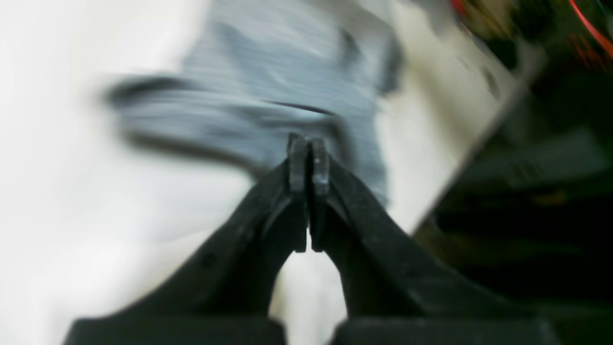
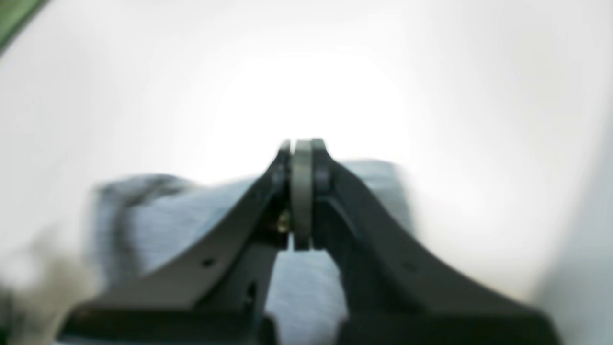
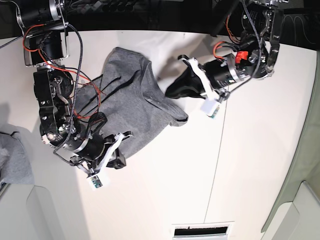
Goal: Layout the t-shirt on the table in an organized manner, then fold the t-shirt properly
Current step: 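Fold the strip end with the right gripper over the folded half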
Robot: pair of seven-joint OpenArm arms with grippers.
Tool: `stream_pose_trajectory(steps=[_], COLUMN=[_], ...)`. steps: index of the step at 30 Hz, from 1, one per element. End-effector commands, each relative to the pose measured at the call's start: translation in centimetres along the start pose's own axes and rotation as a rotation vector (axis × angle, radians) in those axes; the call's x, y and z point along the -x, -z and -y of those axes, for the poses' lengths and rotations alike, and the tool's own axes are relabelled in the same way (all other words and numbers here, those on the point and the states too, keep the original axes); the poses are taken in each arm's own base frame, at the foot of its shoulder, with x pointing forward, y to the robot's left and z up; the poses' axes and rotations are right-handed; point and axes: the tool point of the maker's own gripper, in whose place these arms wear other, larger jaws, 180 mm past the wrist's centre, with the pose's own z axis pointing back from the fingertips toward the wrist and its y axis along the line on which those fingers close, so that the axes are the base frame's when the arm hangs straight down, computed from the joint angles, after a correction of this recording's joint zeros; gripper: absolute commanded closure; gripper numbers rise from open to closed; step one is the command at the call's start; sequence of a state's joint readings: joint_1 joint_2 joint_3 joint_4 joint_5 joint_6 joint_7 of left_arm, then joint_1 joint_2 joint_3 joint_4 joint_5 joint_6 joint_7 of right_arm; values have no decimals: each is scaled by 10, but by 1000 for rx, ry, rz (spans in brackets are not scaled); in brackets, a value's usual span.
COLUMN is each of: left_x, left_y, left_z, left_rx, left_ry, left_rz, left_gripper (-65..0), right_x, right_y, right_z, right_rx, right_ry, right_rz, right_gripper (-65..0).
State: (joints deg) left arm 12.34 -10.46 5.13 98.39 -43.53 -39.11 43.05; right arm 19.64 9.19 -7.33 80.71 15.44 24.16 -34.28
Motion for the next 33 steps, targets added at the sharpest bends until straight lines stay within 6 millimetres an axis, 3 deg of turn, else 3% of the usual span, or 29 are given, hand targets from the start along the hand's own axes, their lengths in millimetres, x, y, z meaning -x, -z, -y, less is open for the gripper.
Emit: stream_pose_trajectory(steps=[1,4,6,8,11,16,19,22,27,33], left_x=[-14,-6,3,11,27,52,49,36,6,-26], left_y=[8,40,58,72,87,91,83,69,62,70], left_z=[18,56,74,86,82,32,-12,-53,-94,-116], left_rx=[60,129,145,163,151,22,-86,-173,-242,-266], left_ry=[37,143,199,193,163,177,157,150,138,155], left_rz=[37,-16,-45,-55,-88,-212,-236,-231,-192,-180], left_gripper=[0,0,0,0,0,0,0,0,0,0], right_x=[-27,-25,-13,3,32,77,102,129,148,139], right_y=[-3,0,9,21,32,23,5,-18,-42,-48], right_z=[13,37,44,41,25,28,32,25,-25,-87], right_rx=[23,62,61,14,-88,-105,-122,-158,-266,-362], right_ry=[-1,45,78,86,65,82,163,225,287,289], right_rz=[76,81,44,-7,-87,-197,-224,-270,-260,-197], right_gripper=[0,0,0,0,0,0,0,0,0,0])
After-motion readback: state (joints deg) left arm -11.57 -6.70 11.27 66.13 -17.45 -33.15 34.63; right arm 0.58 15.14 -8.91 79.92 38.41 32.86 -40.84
